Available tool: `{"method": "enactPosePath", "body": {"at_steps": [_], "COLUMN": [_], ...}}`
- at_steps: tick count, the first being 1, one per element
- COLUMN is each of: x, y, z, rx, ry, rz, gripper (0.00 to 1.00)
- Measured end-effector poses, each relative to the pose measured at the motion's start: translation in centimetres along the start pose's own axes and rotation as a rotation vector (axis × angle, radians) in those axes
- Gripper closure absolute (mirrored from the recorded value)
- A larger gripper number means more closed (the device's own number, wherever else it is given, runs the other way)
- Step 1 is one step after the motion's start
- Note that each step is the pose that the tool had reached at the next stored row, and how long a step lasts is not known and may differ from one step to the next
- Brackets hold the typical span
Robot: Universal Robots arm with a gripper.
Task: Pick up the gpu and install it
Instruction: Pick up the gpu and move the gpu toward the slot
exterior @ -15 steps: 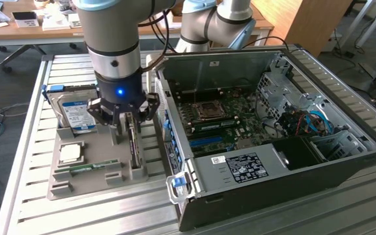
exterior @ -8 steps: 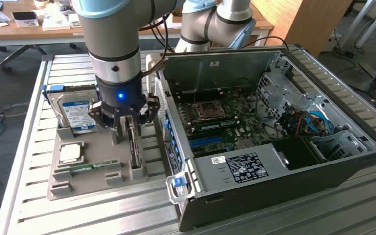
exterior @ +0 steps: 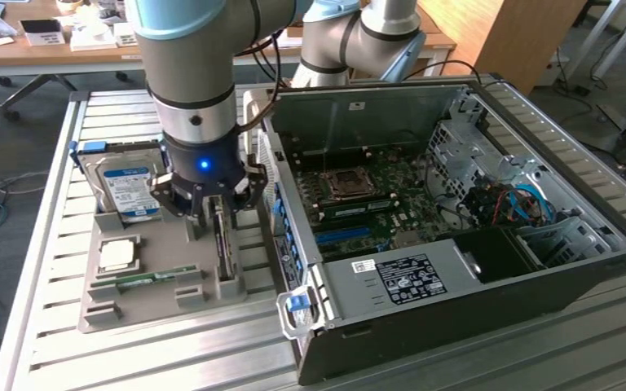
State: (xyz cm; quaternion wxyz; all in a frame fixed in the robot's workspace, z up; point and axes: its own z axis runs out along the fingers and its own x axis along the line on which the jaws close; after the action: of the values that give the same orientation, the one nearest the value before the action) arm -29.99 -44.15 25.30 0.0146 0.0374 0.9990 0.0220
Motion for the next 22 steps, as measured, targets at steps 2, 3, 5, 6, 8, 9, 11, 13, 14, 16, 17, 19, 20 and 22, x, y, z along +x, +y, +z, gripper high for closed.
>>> {"method": "enactPosePath", "body": {"at_steps": [2, 3, 5, 6, 8, 9, 11, 13, 14, 16, 17, 19, 20, 22], "x": [0.0, 0.0, 0.0, 0.0, 0.0, 0.0, 0.0, 0.0, 0.0, 0.0, 0.0, 0.0, 0.0, 0.0], "y": [0.00, -0.01, -0.02, -0.03, -0.04, -0.05, -0.06, -0.07, -0.07, -0.07, -0.07, -0.07, -0.07, -0.07], "z": [0.14, 0.24, 0.51, 0.66, 0.94, 1.07, 1.29, 1.48, 1.52, 1.51, 1.52, 1.52, 1.56, 1.70], "rx": [-0.0001, -0.0001, 0.0000, -0.0001, -0.0001, -0.0001, 0.0000, 0.0000, 0.0000, 0.0001, 0.0001, 0.0000, -0.0002, -0.0002], "ry": [-0.0002, -0.0001, -0.0001, -0.0002, -0.0001, -0.0001, -0.0001, -0.0001, 0.0000, 0.0001, 0.0001, 0.0000, -0.0002, -0.0002], "rz": [0.000, 0.000, 0.000, 0.000, 0.000, 0.000, 0.000, 0.000, 0.000, 0.000, 0.000, 0.000, 0.000, 0.000], "gripper": [0.53, 0.53, 0.53, 0.53, 0.53, 0.53, 0.53, 0.53, 0.53, 0.53, 0.53, 0.53, 0.53, 0.53]}}
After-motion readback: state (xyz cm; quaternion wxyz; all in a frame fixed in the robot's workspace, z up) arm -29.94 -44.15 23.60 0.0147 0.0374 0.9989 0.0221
